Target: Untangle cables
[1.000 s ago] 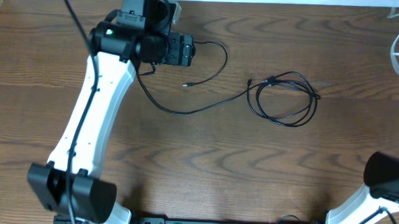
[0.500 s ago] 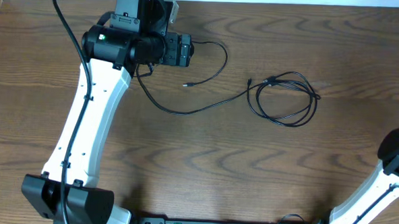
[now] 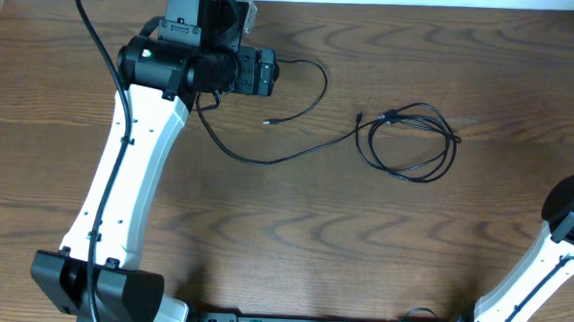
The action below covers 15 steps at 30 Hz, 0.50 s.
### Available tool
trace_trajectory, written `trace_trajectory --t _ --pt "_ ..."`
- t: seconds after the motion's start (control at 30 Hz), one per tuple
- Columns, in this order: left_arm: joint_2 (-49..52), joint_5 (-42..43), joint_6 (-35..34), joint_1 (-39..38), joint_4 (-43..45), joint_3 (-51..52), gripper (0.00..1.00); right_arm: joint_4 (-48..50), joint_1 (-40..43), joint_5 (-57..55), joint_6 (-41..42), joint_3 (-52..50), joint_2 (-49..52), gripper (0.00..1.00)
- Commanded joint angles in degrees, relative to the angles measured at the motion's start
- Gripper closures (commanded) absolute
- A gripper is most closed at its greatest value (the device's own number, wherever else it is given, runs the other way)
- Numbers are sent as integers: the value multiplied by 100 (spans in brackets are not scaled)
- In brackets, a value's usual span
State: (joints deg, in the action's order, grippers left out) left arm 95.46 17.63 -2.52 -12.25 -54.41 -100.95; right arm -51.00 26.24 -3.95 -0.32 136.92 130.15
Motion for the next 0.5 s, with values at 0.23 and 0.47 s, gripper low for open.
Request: trace_trajectory --t 0.23,0.47 --pt "-26 -76 79 2 -22 -31 11 -1556 -684 813 -44 11 -640 1" --pt "-26 -79 79 2 -26 -31 11 -2824 -1578 1272 -264 11 -1276 1"
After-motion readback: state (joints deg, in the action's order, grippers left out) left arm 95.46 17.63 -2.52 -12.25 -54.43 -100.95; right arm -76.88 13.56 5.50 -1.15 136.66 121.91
